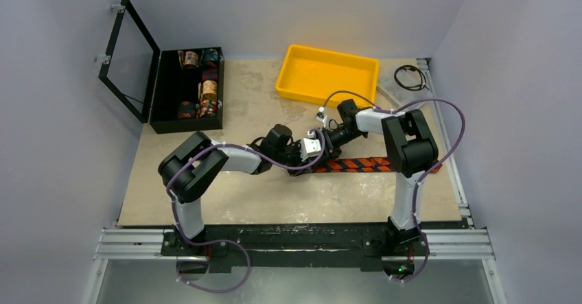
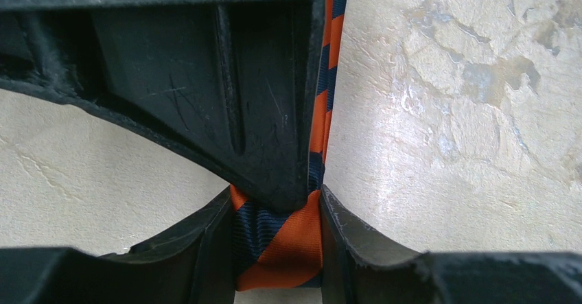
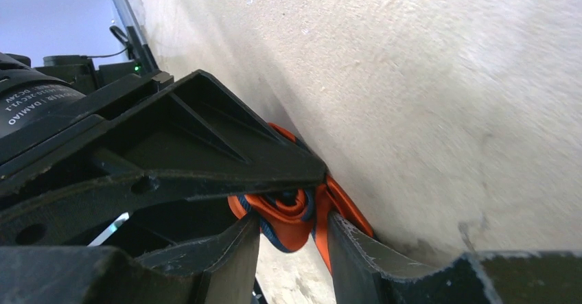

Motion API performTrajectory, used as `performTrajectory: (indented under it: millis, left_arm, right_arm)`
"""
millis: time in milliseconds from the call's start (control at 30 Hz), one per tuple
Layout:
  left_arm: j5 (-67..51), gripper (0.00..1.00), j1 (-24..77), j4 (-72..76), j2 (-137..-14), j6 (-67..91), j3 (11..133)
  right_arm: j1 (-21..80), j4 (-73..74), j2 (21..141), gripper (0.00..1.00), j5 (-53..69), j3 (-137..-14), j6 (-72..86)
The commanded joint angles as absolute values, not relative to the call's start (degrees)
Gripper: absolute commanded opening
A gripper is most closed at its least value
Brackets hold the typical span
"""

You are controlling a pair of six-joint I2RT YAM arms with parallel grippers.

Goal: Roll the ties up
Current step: Roll the tie at the center of the board.

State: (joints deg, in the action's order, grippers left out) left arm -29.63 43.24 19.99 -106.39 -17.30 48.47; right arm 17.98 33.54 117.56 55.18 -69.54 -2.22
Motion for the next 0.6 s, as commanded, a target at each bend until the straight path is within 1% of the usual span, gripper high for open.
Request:
performTrajectory:
  millis: [0,133,200,233,333,400,467,567]
  left_arm:
    - [-24.61,0.19,44.09,9.34,-109.46,-19.25,47.77]
    - [-24.74,0.19,44.40,9.08,-109.59,-19.33,47.86]
    - [-24.89,0.19,44.39,8.85,-109.65,-19.42,48.01]
    - [-24.95,0.19,44.38,8.80,-109.67,-19.51,47.99]
    - [-25.30,0.20,44.38,8.60,-109.88,-19.53,48.17]
    - [-25.47,0.20,44.38,8.45,-109.85,-19.48,48.30]
    - [-25.51,0.20,44.40,8.44,-109.83,-19.53,48.19]
    - [-25.62,0.21,44.43,8.54,-109.91,-19.52,48.25]
  right_arm:
    - [15.26,32.13,114.04,0.41,51.06,-66.66,-2.96]
    - [15.24,32.36,113.55,0.34,54.41,-65.07,-3.52]
    - [15.29,32.38,114.33,0.32,54.90,-65.08,-3.65]
    - [15.25,32.12,114.68,0.33,55.23,-65.29,-3.47]
    - [15.20,31.55,115.70,0.40,57.32,-66.57,-2.23]
    - [15.26,30.89,115.63,0.42,58.95,-66.89,-1.52]
    - [15.28,29.90,115.28,0.42,59.89,-66.90,-0.61]
    - [15.65,28.43,115.61,0.38,60.34,-66.98,1.72]
